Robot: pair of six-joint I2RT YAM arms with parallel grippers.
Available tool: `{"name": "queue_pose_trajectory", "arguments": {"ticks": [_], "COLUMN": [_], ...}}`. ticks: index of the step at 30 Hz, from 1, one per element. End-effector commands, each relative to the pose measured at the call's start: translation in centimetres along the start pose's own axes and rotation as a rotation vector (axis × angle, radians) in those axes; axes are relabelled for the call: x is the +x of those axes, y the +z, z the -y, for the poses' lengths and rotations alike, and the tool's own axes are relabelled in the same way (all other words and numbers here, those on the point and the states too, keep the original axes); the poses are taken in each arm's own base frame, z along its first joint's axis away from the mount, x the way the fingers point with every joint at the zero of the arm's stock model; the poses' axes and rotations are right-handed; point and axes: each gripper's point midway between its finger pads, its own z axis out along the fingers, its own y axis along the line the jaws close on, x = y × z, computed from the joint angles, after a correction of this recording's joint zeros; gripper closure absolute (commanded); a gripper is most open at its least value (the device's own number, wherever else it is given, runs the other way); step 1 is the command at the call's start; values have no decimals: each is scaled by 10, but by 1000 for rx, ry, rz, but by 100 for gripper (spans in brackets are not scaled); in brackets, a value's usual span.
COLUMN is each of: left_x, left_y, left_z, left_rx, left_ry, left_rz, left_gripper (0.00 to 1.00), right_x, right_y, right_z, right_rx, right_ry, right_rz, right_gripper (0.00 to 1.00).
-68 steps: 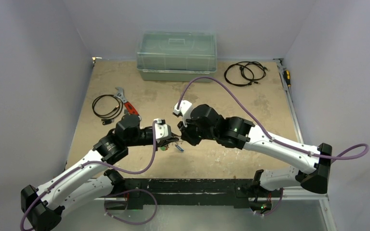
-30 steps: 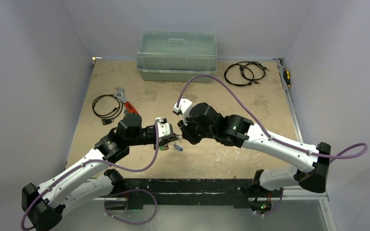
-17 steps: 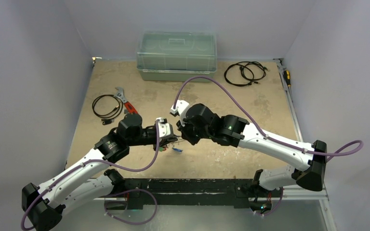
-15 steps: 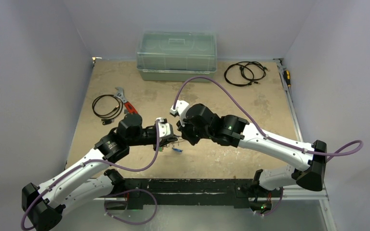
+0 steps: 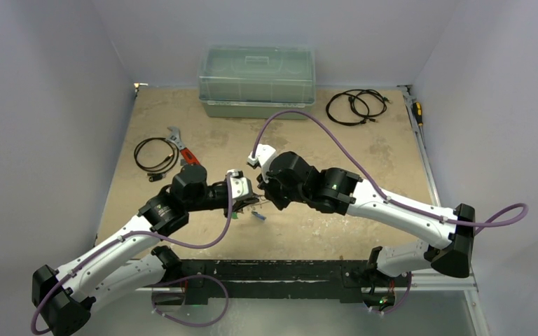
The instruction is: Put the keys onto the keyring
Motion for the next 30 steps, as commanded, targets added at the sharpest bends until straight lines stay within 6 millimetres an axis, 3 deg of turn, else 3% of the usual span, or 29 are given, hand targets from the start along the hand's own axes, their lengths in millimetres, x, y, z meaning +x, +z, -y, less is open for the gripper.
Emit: {"name": "queue_pose_trajectory", "arguments": {"ticks": [1,9,30], "left_x": [-27,-27,-30], "left_y": [-2,-3,1], "left_z": [-6,-8,-5], "left_rx": [-13,-22,3], "left_ry": [48,49,21], "left_rz": [72,69,81], "left_gripper": [100,100,100], "right_x": [-36,-43,-71], "right_y": [-20,-34,-32], "right_z": [29,36,41], "right_rx": [152,191,291], "right_ry": [89,99,49], "right_rz": [120,129,199], "right_gripper": [100,100,100]}}
